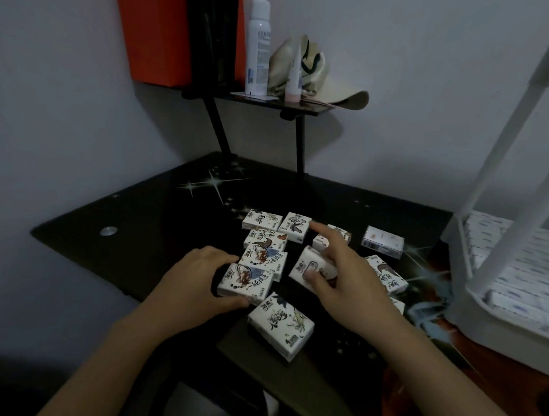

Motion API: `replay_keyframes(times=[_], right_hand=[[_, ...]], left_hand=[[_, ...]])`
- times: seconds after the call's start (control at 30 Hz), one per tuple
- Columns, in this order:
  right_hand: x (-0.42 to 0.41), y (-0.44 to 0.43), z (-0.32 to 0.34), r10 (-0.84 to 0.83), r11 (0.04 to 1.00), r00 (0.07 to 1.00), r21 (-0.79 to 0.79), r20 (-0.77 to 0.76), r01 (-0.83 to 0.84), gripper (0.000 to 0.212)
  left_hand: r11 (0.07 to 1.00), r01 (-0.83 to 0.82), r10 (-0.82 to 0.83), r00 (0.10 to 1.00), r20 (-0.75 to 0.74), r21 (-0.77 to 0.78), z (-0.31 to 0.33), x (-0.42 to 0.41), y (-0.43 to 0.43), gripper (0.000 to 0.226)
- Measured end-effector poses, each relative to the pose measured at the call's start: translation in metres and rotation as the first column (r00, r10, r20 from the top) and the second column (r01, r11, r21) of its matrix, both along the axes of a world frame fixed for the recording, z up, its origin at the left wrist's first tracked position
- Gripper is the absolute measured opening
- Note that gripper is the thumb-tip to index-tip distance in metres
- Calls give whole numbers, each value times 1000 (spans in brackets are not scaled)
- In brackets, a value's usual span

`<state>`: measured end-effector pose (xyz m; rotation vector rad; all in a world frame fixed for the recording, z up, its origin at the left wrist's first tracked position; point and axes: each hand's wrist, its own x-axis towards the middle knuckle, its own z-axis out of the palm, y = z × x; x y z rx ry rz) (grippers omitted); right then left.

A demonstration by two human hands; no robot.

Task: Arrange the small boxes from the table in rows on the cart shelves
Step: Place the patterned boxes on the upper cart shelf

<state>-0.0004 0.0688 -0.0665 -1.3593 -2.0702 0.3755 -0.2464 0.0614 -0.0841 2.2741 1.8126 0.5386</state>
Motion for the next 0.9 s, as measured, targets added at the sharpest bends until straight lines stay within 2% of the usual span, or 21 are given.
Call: replay_keyframes(times=[0.03, 0.1, 0.2, 0.3, 0.4, 0.53, 0.63, 0.73, 0.83, 0.9], right_hand=[[2, -1, 1, 1, 1000, 1000, 11, -24, -1, 56], [6, -4, 2, -4, 1000, 998, 23, -60, 5, 42], [9, -6, 4, -49, 999, 993, -16, -108, 48, 30], [15, -11, 7, -143, 989, 983, 14, -114, 145, 28], [33, -27, 18, -155, 987, 975, -58, -159, 147, 28], [84, -57, 60, -149, 988, 961, -83, -235, 133, 29], [127, -84, 107, -188, 981, 945, -103, -269, 166, 38], [166, -117, 153, -206, 975, 930, -141, -304, 170, 34], [200, -145, 193, -263, 965, 934, -53, -240, 258, 19], [218, -162, 216, -325, 943, 923, 3, -204, 333, 19]], left_hand=[[1000, 0, 0, 1000, -10, 10, 0, 0, 0, 74], [1000, 8, -8, 999, 36, 0, 2, 0, -2, 65], [1000, 9, -3, 973, 231, -23, 9, -1, -6, 59], [999, 10, 4, 926, 377, -36, 21, 6, -7, 62], [992, 122, -80, 843, 532, -43, 50, 29, -4, 64], [938, 341, -295, 688, 664, 63, 109, 87, -7, 64], [864, 484, -449, 611, 652, 142, 154, 138, -16, 63], [783, 561, -605, 588, 537, 268, 198, 188, -28, 55], [694, 608, -719, 554, 420, 386, 242, 235, -39, 47], [655, 587, -753, 557, 349, 475, 270, 263, -44, 50]])
